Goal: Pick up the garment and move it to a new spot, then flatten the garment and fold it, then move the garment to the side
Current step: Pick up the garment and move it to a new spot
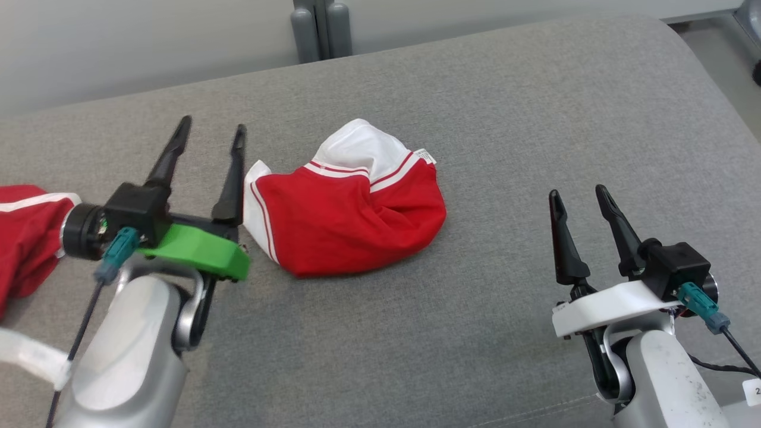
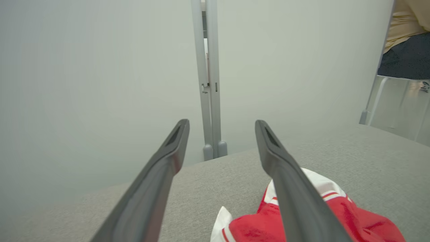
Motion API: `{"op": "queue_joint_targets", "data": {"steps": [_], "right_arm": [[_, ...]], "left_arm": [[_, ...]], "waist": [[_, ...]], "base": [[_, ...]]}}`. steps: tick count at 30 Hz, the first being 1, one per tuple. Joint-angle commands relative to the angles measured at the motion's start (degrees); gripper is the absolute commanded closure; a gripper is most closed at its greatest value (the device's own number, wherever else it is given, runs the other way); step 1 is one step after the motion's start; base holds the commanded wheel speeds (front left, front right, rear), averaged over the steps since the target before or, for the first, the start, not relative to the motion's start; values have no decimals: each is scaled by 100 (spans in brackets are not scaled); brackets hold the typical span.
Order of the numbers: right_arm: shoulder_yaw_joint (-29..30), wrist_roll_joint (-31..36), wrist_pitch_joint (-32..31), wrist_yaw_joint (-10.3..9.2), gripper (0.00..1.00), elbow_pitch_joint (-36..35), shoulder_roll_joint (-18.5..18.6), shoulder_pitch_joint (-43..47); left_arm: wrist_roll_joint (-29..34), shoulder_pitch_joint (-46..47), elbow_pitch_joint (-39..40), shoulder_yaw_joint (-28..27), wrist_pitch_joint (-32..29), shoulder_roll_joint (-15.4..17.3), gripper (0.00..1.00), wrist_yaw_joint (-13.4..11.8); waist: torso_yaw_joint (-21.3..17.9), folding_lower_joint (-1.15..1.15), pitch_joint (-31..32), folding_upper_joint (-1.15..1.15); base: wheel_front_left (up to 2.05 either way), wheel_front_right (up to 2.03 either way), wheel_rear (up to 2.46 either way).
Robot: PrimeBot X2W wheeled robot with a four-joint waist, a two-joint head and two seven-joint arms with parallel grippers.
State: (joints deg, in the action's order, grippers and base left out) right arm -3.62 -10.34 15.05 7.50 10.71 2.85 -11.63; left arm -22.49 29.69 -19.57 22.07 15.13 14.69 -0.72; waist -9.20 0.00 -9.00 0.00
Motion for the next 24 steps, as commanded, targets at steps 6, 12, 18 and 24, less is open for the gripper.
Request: {"op": "queue_joint_targets", "data": {"steps": [6,12,18,24], "right_arm": [[110,146,19,-2,0,-10,6,186],[174,219,19,-2,0,58,7,278],[188,272,-2,-2,0,143,10,376],[171,298,-101,-2,0,240,8,458]], "left_arm": [[264,-1140,759,-1001,1,262,0,-258],[412,-1994,1102,-1644,1,273,0,-242],[565,-2555,1238,-2033,2,82,0,-144],[747,-2765,1089,-2093,2,-184,0,24]], "waist": [[537,0,344,0],[793,0,469,0],[974,0,554,0],[1054,0,589,0]], "base": [[0,0,0],[0,0,0],[0,0,0],[0,0,0]]}}
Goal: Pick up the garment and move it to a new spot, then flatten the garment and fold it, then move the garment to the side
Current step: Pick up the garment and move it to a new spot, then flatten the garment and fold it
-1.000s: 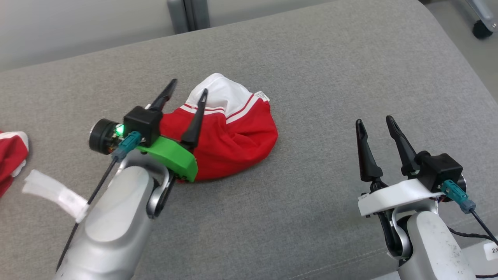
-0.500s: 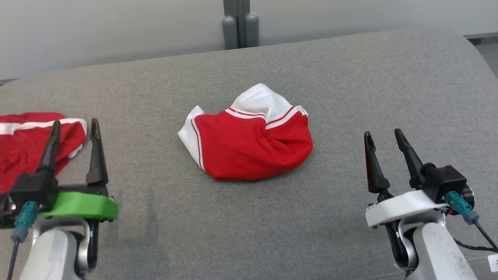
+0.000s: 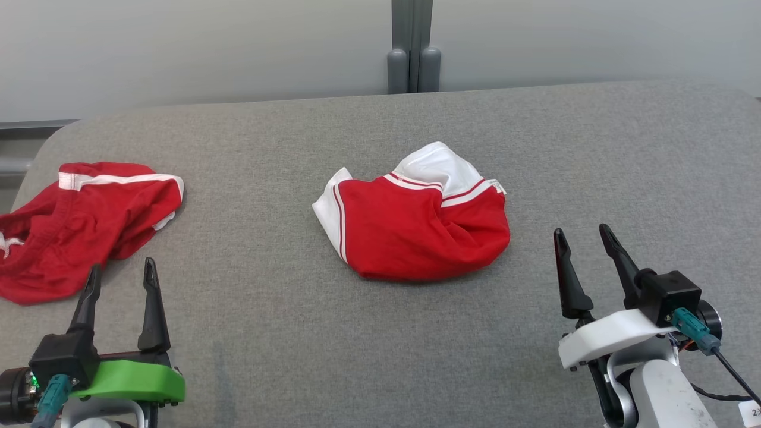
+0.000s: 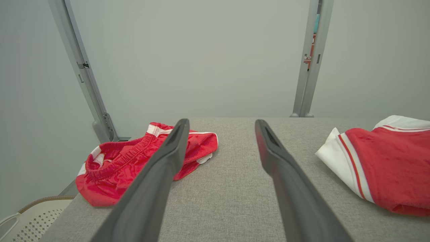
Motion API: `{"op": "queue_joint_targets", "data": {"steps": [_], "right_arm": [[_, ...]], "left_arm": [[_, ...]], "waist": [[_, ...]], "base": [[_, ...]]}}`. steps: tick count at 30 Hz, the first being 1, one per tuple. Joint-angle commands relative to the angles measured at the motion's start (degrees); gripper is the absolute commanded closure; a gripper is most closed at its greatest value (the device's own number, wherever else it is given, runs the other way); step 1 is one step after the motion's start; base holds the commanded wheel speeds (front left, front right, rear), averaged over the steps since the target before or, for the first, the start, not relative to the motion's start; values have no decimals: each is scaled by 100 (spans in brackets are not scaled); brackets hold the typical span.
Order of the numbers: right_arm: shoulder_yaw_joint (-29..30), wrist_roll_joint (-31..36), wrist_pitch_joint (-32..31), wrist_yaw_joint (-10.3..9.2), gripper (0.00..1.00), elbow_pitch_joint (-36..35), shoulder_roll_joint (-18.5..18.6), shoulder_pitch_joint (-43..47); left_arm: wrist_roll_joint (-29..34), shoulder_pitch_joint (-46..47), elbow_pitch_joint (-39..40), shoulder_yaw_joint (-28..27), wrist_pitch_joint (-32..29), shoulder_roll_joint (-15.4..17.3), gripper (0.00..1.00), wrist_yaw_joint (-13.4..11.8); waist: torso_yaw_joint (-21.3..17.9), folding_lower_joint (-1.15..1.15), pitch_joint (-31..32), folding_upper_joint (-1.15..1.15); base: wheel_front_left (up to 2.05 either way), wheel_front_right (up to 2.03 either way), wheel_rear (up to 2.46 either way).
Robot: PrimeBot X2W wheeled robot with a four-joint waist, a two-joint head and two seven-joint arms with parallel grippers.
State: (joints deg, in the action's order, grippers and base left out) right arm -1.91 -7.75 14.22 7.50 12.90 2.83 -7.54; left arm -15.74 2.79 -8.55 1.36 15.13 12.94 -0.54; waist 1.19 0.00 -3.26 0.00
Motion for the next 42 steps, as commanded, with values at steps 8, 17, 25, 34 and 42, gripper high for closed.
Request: {"op": "queue_joint_targets", "data": {"steps": [8,17,25,34,42], "right_arm": [[7,75,-92,-2,0,94,10,138],[-44,13,-125,-2,0,134,10,140],[-39,22,-124,-2,0,159,10,109],[-57,-7,-105,-2,0,218,10,147],[-81,-13,-108,-2,0,293,10,161]], "left_arm": [[238,-6,-210,-113,2,-242,0,187],[422,30,-292,-314,2,-315,0,316],[549,86,-272,-407,3,-377,0,380],[648,50,-367,-504,3,-421,0,451],[698,-13,-448,-568,3,-451,0,493]], "waist": [[25,0,18,0],[-11,0,43,0],[-16,0,74,0],[-18,0,189,0],[-18,0,317,0]], "base": [[0,0,0],[0,0,0],[0,0,0],[0,0,0],[0,0,0]]}}
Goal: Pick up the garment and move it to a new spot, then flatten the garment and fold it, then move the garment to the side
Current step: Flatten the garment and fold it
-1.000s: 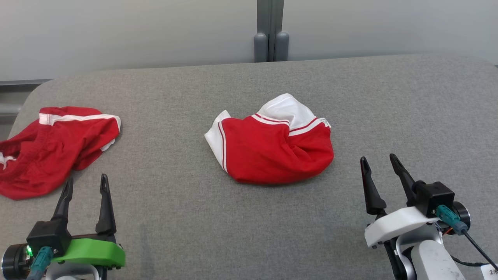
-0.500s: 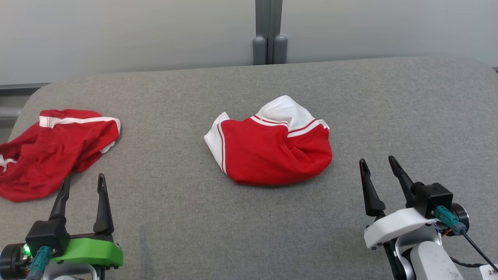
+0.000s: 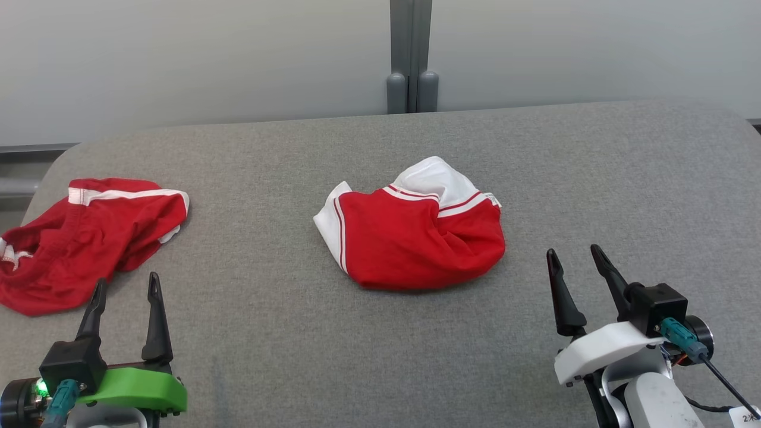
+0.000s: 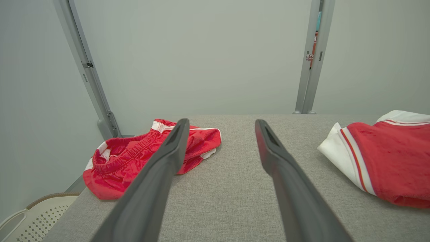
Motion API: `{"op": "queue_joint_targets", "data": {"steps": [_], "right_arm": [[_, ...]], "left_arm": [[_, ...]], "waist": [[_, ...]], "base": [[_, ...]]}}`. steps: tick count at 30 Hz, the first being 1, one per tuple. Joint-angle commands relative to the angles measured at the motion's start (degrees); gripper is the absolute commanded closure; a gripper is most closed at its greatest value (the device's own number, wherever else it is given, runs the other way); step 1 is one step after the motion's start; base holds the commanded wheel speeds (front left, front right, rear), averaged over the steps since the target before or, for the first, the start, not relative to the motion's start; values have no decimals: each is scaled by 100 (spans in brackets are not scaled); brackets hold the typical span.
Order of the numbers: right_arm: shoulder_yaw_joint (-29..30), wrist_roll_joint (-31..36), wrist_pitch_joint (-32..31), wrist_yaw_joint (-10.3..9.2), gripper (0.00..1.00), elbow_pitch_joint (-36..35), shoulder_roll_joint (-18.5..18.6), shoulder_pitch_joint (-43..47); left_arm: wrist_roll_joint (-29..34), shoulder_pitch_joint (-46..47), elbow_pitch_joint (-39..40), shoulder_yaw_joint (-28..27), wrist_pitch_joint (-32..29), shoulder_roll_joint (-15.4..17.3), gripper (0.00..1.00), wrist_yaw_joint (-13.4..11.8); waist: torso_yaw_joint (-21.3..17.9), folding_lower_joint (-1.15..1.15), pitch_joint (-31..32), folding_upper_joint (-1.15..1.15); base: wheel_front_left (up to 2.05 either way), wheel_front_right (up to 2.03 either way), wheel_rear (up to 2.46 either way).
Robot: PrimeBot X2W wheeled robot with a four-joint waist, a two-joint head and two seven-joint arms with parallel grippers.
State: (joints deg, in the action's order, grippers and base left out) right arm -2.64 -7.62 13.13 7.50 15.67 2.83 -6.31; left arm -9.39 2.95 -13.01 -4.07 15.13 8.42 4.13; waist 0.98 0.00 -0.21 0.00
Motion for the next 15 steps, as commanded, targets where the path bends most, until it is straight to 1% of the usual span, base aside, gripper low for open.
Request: {"op": "queue_joint_targets", "data": {"steps": [1,5,8,12,15], "right_arm": [[-12,-24,-6,-2,0,22,10,7],[-90,54,-28,-1,0,76,10,-265],[-224,142,-114,-1,0,200,47,-665],[-504,177,-289,-2,0,494,196,-1479],[-766,158,-448,-2,0,914,313,-2168]], "left_arm": [[64,-23,-10,-30,3,-6,0,28],[66,28,-16,-52,3,-47,0,41],[51,91,16,-71,3,-88,0,43],[48,207,86,-72,3,-135,0,51],[107,316,101,-31,3,-155,0,79]], "waist": [[6,0,17,0],[24,0,-4,0],[45,0,-91,0],[114,0,-285,0],[211,0,-467,0]], "base": [[0,0,0],[0,0,0],[0,0,0],[0,0,0],[0,0,0]]}}
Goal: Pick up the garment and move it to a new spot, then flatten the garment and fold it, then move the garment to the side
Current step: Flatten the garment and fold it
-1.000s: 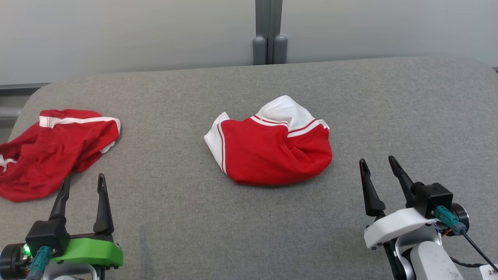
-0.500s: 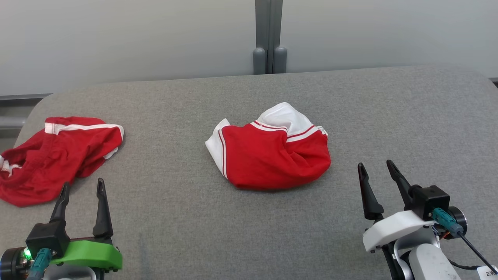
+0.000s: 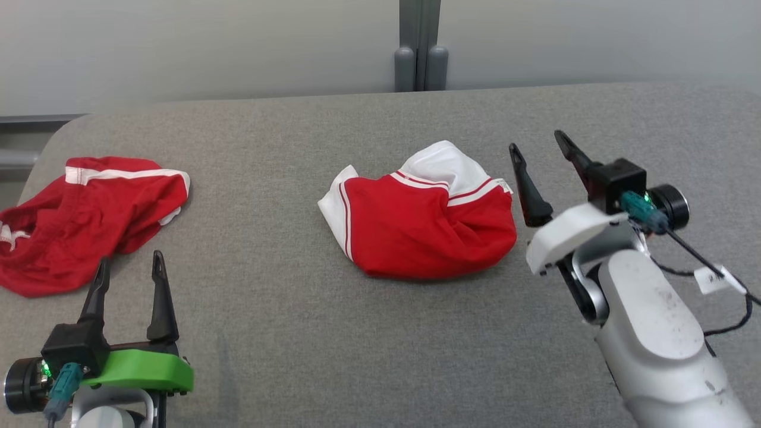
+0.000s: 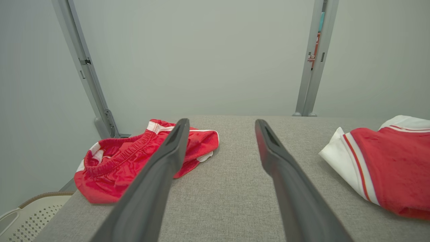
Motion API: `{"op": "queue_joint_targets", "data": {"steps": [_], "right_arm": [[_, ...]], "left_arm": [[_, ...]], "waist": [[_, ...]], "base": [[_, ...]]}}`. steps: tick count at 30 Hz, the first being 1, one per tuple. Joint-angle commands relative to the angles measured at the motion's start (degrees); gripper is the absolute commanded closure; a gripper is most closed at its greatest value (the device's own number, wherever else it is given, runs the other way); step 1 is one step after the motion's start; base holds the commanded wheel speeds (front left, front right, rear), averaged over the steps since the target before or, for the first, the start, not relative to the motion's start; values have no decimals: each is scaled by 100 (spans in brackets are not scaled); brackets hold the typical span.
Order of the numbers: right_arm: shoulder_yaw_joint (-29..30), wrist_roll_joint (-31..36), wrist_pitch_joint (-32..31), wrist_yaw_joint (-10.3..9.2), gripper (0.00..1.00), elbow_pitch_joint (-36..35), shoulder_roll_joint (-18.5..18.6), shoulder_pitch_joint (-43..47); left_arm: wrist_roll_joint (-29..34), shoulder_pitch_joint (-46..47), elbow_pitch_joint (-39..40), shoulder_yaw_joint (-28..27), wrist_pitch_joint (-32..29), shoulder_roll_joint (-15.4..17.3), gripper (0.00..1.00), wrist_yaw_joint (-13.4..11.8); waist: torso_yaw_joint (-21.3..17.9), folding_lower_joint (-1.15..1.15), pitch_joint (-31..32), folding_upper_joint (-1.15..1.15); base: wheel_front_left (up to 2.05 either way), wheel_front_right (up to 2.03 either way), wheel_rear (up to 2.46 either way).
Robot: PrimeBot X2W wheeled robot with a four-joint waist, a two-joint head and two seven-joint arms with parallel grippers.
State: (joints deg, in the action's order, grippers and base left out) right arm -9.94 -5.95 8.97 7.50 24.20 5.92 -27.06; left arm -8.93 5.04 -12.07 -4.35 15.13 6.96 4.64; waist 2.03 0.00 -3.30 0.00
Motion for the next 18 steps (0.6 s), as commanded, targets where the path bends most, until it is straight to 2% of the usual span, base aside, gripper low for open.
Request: {"op": "queue_joint_targets", "data": {"steps": [1,10,18], "right_arm": [[-115,8,-118,-1,0,226,76,-280],[-755,-360,-378,-3,0,1996,214,-1821],[-1307,-920,-874,-3,0,3433,76,-2552]], "left_arm": [[38,157,31,-8,3,-33,0,28],[104,579,147,-55,3,-162,0,22],[185,854,116,61,2,-252,0,98]], "waist": [[144,0,-221,0],[474,0,-710,0],[788,0,-996,0]], "base": [[0,0,0],[0,0,0],[0,0,0]]}}
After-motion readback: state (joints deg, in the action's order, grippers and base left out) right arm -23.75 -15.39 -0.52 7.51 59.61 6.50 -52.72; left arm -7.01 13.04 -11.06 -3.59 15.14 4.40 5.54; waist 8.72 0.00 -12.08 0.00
